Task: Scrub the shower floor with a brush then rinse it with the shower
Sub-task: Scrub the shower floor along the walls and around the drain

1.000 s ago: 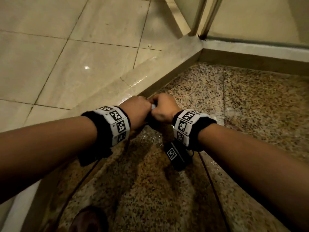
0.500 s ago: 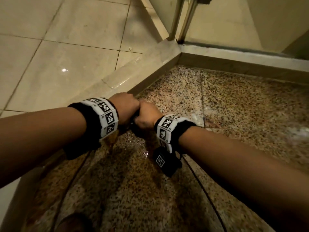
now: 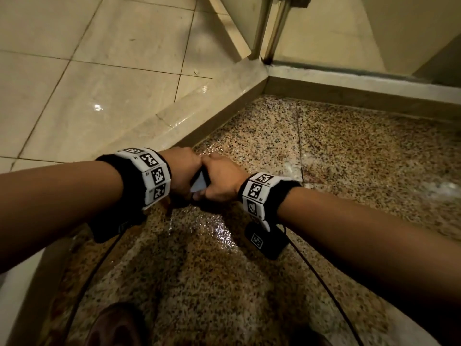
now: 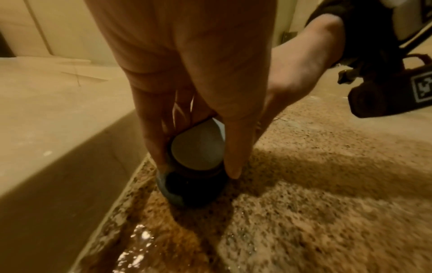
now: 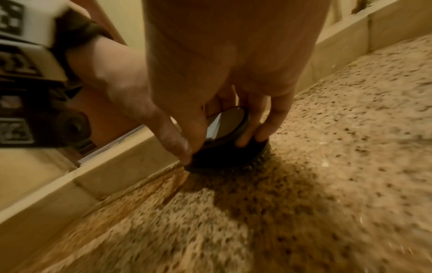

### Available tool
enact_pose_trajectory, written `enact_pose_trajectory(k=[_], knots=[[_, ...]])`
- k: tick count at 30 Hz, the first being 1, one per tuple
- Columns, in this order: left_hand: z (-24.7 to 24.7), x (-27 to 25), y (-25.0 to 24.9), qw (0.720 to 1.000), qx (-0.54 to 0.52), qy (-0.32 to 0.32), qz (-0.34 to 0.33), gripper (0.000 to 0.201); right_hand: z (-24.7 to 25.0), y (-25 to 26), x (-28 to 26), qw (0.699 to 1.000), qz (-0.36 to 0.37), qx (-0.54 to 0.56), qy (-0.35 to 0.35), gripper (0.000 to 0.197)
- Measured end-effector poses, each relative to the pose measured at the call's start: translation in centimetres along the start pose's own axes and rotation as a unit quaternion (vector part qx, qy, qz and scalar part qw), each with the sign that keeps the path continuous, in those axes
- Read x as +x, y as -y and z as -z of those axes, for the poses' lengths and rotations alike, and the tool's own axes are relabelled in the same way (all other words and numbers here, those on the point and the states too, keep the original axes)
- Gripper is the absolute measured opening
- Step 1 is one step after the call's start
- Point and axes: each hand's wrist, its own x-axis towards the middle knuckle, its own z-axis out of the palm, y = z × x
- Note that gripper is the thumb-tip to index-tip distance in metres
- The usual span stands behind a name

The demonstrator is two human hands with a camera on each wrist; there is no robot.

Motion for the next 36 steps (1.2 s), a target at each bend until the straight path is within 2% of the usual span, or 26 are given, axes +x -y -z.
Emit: enact_pose_trajectory(k=[2, 4, 6, 7, 9, 10, 12, 15, 18, 19, 21, 23, 24, 25, 27, 28, 29, 31, 32, 33, 34, 36], knots=[[0.0, -0.3, 0.2, 0.999, -0.007, 0.047, -0.006, 0.043, -0.6, 0.1, 0.0, 1.000, 0.023, -0.011, 0.014, 0.067], [0.0, -0.6, 0.3, 0.996, -0.006, 0.085, -0.015, 0.049, -1.1, 0.2, 0.0, 0.998, 0.041, 0.007, 0.038, 0.059], [0.0, -0.8, 0.6, 0.995, -0.011, 0.094, -0.014, 0.053, -1.3, 0.1, -0.1, 0.997, 0.048, 0.028, 0.047, 0.049], [0.0, -0.8, 0.7, 0.997, -0.004, 0.081, -0.012, 0.051, -1.3, -0.1, -0.1, 0.997, 0.051, 0.034, 0.039, 0.046], [0.2, -0.2, 1.1, 1.000, 0.000, 0.005, 0.006, 0.046, -0.5, -0.9, 0.5, 0.998, 0.038, 0.055, 0.001, 0.040], [0.6, 0.3, 1.2, 0.999, -0.016, -0.037, 0.020, 0.044, 0.1, -1.5, 1.1, 0.998, 0.022, 0.063, -0.022, 0.041], [1.7, 1.6, 1.1, 0.996, -0.024, -0.073, 0.035, 0.038, 1.8, -2.3, 2.1, 0.998, -0.002, 0.047, -0.040, 0.045], [2.4, 2.2, -0.1, 0.999, -0.034, -0.019, -0.002, 0.037, 2.0, -2.5, 1.5, 1.000, -0.001, -0.016, 0.021, 0.041], [1.2, 1.1, -2.0, 0.993, -0.021, 0.089, -0.078, 0.043, -0.5, -2.8, -1.2, 0.993, 0.004, 0.042, 0.115, 0.046], [1.3, 1.2, -2.0, 0.992, -0.009, 0.101, -0.079, 0.046, -0.6, -3.2, -1.4, 0.991, 0.003, 0.052, 0.120, 0.045], [2.7, 2.2, -1.2, 0.998, -0.010, 0.061, -0.033, 0.050, 0.8, -3.6, -0.1, 0.996, -0.027, 0.061, 0.067, 0.042], [4.0, 3.1, -0.6, 1.000, -0.016, -0.006, 0.018, 0.050, 2.5, -3.6, 1.5, 0.999, -0.040, 0.010, 0.015, 0.045], [4.0, 3.4, -0.7, 1.000, -0.022, -0.009, 0.016, 0.049, 2.8, -3.4, 1.8, 0.999, -0.036, -0.018, 0.023, 0.049], [3.6, 3.3, -1.3, 0.999, -0.032, 0.013, -0.004, 0.047, 2.4, -3.1, 1.5, 0.996, -0.033, -0.046, 0.062, 0.051], [1.9, 2.0, -2.9, 0.994, -0.031, 0.083, -0.057, 0.041, 0.9, -2.7, -0.6, 0.983, -0.032, -0.076, 0.167, 0.045], [1.0, 1.3, -3.4, 0.992, -0.018, 0.099, -0.072, 0.040, 0.3, -2.8, -1.6, 0.977, -0.035, -0.066, 0.198, 0.040], [0.8, 1.2, -3.2, 0.994, -0.011, 0.087, -0.071, 0.039, 0.4, -3.0, -2.0, 0.980, -0.040, -0.046, 0.191, 0.038], [2.1, 2.0, -2.1, 0.999, -0.024, 0.009, -0.035, 0.040, 2.0, -3.3, -1.2, 0.993, -0.069, -0.014, 0.095, 0.041], [2.9, 2.5, -1.7, 1.000, -0.014, -0.024, -0.013, 0.041, 2.8, -3.4, -0.4, 0.995, -0.077, -0.027, 0.054, 0.043], [3.4, 3.0, -1.6, 0.999, -0.007, -0.037, -0.004, 0.039, 3.4, -3.2, 0.2, 0.995, -0.068, -0.052, 0.050, 0.041], [3.3, 3.3, -2.0, 1.000, -0.021, -0.018, -0.012, 0.035, 3.5, -3.1, 0.4, 0.992, -0.055, -0.067, 0.088, 0.038], [2.2, 2.4, -3.8, 0.994, -0.064, 0.069, -0.055, 0.030, 1.9, -2.9, -0.7, 0.971, -0.034, -0.092, 0.220, 0.030]])
